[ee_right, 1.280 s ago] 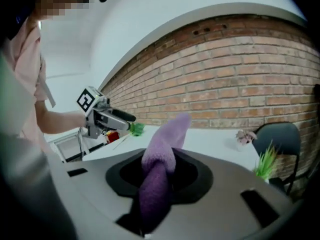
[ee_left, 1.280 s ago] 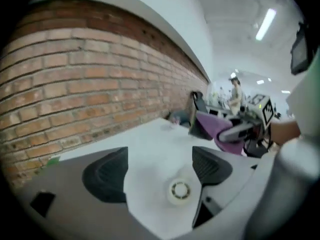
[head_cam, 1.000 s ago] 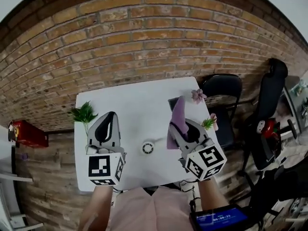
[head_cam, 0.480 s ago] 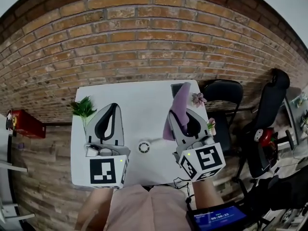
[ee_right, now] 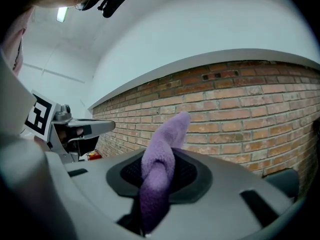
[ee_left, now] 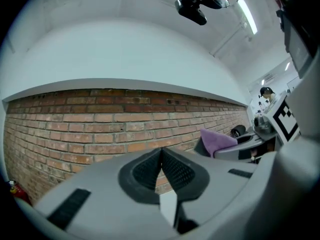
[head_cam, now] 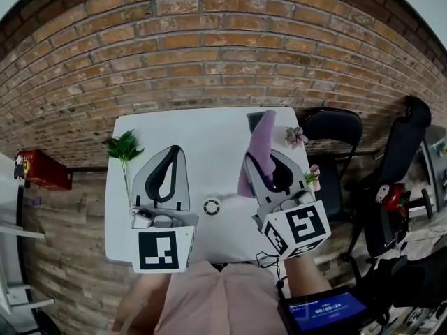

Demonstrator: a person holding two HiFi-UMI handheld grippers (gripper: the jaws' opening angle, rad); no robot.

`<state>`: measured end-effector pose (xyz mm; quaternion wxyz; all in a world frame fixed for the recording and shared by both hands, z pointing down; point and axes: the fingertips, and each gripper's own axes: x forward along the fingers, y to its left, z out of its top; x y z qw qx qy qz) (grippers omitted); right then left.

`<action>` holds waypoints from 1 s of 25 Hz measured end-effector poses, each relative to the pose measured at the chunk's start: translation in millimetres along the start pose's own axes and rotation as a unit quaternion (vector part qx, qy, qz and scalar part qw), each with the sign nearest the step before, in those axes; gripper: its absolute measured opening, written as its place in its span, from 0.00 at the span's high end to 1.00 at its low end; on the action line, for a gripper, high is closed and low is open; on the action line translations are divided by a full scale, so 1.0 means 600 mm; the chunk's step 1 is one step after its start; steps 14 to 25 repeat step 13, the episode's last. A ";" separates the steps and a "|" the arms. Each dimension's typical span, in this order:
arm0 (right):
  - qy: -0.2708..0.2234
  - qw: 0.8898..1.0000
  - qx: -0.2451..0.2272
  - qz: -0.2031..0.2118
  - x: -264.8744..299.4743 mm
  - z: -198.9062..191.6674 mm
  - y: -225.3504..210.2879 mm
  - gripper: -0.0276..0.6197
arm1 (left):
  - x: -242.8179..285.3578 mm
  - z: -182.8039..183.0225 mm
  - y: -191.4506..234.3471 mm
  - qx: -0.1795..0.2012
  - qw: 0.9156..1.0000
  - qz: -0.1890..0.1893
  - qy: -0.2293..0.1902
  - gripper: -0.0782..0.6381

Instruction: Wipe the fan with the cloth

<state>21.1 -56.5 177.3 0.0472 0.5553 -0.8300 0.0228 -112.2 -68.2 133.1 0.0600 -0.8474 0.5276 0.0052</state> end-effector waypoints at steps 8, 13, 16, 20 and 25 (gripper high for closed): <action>0.005 1.000 0.001 0.011 0.009 -0.013 0.001 0.80 | 0.000 -0.009 0.002 0.006 1.000 0.010 0.009 0.87; 0.003 1.000 -0.001 0.014 0.013 -0.016 0.000 0.80 | 0.001 -0.011 0.004 0.006 1.000 0.015 0.007 0.87; 0.003 1.000 -0.001 0.014 0.013 -0.016 0.000 0.80 | 0.001 -0.011 0.004 0.006 1.000 0.015 0.007 0.87; 0.003 1.000 -0.001 0.014 0.013 -0.016 0.000 0.80 | 0.001 -0.011 0.004 0.006 1.000 0.015 0.007 0.87; 0.003 1.000 -0.001 0.014 0.013 -0.016 0.000 0.80 | 0.001 -0.011 0.004 0.006 1.000 0.015 0.007 0.87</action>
